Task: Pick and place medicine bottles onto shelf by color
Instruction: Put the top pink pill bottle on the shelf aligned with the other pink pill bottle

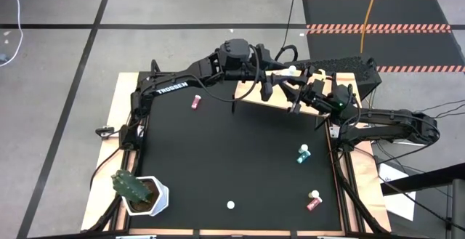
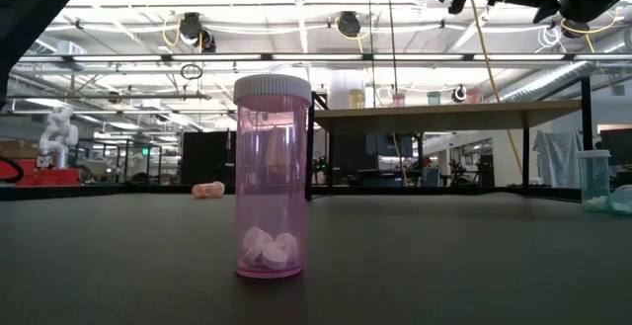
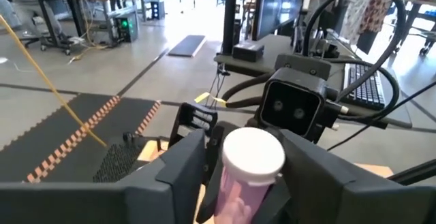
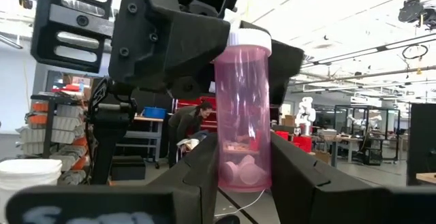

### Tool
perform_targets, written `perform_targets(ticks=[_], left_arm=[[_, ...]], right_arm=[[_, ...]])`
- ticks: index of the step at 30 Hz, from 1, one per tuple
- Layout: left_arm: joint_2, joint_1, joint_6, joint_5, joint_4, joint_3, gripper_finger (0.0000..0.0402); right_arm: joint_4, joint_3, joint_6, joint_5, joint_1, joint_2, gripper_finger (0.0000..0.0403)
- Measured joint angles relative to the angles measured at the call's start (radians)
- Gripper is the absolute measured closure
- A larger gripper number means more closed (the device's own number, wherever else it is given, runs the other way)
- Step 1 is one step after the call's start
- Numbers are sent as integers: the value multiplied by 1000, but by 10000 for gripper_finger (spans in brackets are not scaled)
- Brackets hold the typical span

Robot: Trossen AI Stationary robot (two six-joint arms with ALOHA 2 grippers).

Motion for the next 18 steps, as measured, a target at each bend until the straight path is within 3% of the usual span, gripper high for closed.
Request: perform_targets(ticks=[13,18], left_arm=[[0,2,0,-4,-4,0,279],[2,5,-1,-48,-18,-2,281]], right_arm=[[-18,2,4,4,0,0,303],[-106,4,120,15,-12,-2,300]])
